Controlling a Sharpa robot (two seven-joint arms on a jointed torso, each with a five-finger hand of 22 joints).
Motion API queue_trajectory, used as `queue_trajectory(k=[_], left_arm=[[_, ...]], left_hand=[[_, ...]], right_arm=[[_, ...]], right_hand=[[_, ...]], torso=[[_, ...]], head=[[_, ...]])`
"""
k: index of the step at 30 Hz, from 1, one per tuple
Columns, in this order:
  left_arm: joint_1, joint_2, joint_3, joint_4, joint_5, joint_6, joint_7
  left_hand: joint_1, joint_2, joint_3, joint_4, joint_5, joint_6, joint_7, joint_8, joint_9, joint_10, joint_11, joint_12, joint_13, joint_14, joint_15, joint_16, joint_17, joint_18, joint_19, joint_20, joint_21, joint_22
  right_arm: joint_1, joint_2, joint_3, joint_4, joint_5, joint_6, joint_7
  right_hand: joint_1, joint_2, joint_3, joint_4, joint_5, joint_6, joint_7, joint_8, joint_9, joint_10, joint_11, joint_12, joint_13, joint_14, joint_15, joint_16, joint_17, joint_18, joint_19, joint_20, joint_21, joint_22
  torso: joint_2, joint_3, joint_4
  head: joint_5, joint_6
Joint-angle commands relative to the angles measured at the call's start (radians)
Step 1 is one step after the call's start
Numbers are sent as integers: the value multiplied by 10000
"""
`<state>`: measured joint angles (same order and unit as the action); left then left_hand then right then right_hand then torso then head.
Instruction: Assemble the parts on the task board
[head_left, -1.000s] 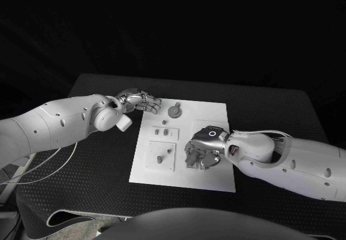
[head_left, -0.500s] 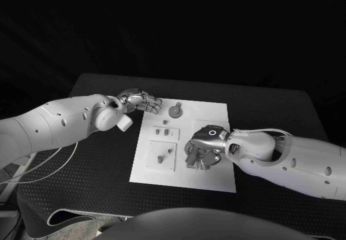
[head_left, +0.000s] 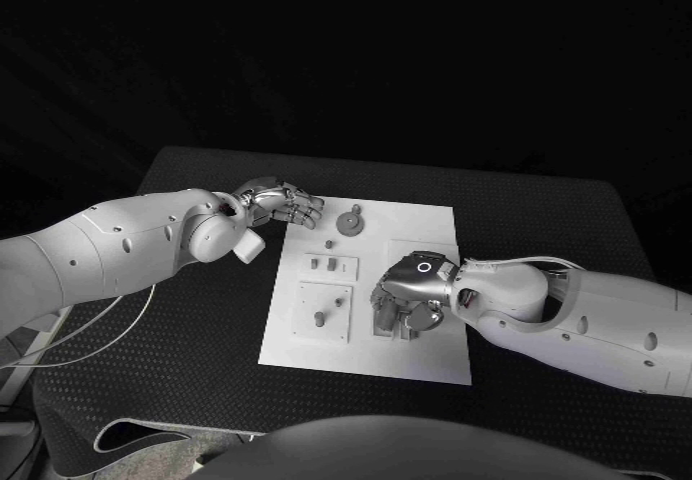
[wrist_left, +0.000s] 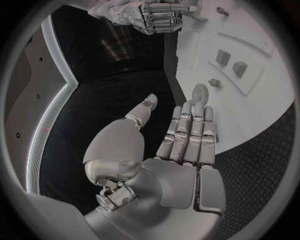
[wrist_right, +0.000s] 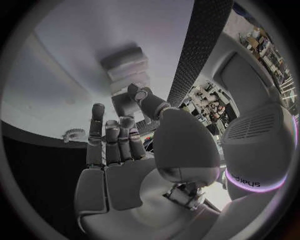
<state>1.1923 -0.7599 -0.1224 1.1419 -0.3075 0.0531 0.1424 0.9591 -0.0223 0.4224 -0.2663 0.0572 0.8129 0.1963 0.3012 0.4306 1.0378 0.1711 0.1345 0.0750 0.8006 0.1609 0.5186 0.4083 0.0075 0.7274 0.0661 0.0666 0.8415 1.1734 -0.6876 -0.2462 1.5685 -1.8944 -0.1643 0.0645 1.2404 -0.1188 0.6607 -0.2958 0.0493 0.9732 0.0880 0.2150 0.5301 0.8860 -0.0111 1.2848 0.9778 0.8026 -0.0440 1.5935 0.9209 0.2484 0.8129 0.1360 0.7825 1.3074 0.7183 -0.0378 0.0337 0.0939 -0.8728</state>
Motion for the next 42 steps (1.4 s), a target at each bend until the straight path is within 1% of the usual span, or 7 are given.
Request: queue_trajectory(k=[1, 10, 15, 16, 17, 22, 42], left_arm=[[6, 17, 3, 23, -18, 137, 57], [6, 24, -2, 7, -18, 151, 54], [6, 28, -3, 2, -18, 165, 44], [6, 28, -3, 2, -19, 180, 35], [6, 26, -3, 3, -19, 182, 31], [6, 35, -4, 2, -20, 190, 34], [4, 54, -9, -30, -38, 230, 39]], left_hand=[[-105, -32, 32, -41, -33, -73, 34, 11, -15, -76, 16, -11, -6, -52, 22, -32, 16, -75, -73, -14, 46, 7], [-106, -34, 32, -44, -33, -84, 38, 7, -17, -80, 18, -12, -6, -55, 23, -36, 20, -75, -76, -12, 46, 8], [-107, -33, 32, -45, -34, -88, 40, 5, -18, -81, 19, -13, -6, -56, 24, -38, 22, -75, -77, -12, 46, 8], [-109, -32, 32, -44, -34, -90, 41, 4, -18, -82, 19, -13, -6, -57, 24, -38, 23, -75, -78, -11, 46, 8], [-109, -31, 32, -44, -34, -91, 42, 4, -18, -82, 19, -13, -6, -57, 24, -39, 24, -75, -78, -11, 46, 8], [-113, -31, 31, -44, -34, -95, 44, 3, -19, -85, 20, -14, -6, -59, 25, -41, 27, -75, -80, -10, 46, 9], [-117, -16, 34, -45, -34, -94, 45, 9, -17, -88, 21, -13, -5, -63, 28, -50, 40, -75, -86, -7, 47, 11]], right_arm=[[27, 22, -11, -43, -277, -238, 285], [47, 89, -12, -61, -92, -246, 528], [47, 123, -12, -40, 0, -226, 596], [47, 124, -12, -24, 20, -243, 608], [46, 133, -12, -27, 17, -244, 631], [45, 198, -12, -150, -9, -233, 650], [16, 338, -12, -322, -153, -186, 670]], right_hand=[[173, -18, 79, 14, 34, -56, -70, 169, 0, -159, 8, 65, -13, -143, 51, 81, -24, 130, -94, 27, -20, 191], [256, 7, 107, 21, 36, -86, -95, 191, -24, -306, 37, 143, -29, -277, 133, 151, -42, 131, -159, 68, -33, 192], [257, 16, 106, 20, 35, -91, -96, 196, -28, -329, 43, 158, -34, -300, 148, 164, -48, 131, -171, 75, -35, 192], [259, 20, 106, 20, 35, -95, -96, 197, -30, -335, 44, 164, -36, -306, 153, 168, -49, 132, -173, 77, -35, 192], [259, 25, 107, 20, 35, -99, -96, 197, -32, -339, 46, 168, -37, -311, 157, 172, -51, 132, -175, 78, -35, 192], [268, 31, 108, 18, 35, -98, -95, 204, -34, -354, 50, 182, -42, -327, 169, 185, -56, 133, -183, 82, -35, 193], [299, 46, 108, 18, 35, -26, -37, 277, -32, -410, 68, 253, -77, -390, 227, 252, -86, 134, -208, 98, -21, 198]], torso=[[1, 1, 4], [-6, -3, 19], [-2, 1, 7], [-2, 1, 7], [-3, 0, 10], [-3, -1, 13], [-1, 2, 6]], head=[[3, 2], [2, 2], [23, 2], [42, 2], [118, 2], [60, 2], [95, 2]])
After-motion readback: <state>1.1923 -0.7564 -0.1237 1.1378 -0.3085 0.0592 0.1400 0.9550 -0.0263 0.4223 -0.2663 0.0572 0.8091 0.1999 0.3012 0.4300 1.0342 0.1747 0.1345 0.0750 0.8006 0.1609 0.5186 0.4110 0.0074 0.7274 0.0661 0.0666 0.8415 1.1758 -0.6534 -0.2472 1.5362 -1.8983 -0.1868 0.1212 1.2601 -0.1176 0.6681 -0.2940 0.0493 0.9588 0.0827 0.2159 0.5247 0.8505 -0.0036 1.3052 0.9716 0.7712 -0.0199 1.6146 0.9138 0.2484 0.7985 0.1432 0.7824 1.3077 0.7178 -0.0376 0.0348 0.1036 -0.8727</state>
